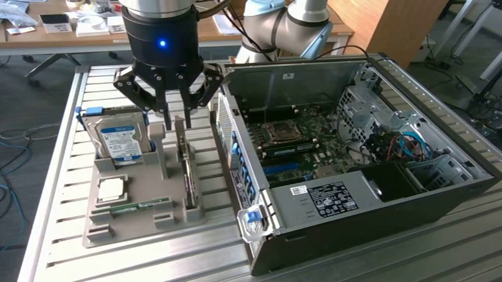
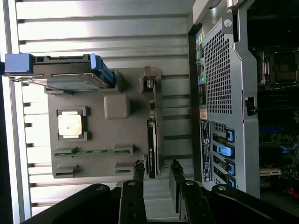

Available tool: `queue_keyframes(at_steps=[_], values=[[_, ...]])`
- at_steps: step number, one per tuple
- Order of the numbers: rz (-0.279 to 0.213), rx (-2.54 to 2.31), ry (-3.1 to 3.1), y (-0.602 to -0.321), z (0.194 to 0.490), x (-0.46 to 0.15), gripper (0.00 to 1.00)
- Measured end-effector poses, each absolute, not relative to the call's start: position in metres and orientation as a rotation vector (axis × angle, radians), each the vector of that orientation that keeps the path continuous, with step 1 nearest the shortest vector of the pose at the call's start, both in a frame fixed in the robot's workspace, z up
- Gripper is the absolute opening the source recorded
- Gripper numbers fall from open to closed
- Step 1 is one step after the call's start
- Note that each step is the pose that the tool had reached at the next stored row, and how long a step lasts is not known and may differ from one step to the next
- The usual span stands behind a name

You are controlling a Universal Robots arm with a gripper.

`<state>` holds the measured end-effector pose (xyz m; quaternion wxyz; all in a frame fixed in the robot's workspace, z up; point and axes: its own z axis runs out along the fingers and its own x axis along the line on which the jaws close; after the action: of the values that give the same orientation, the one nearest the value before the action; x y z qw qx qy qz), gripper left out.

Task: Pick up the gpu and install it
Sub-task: 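Pick up the gpu and move the gpu toward the slot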

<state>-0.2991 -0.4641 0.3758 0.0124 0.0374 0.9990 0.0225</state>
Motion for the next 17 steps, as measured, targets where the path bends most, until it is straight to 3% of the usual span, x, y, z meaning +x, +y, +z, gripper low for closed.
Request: queue_keyframes(at_steps=[17], values=[[0.07,0.117,3.114,-0.4642,0.369,-0.2977,0.36]])
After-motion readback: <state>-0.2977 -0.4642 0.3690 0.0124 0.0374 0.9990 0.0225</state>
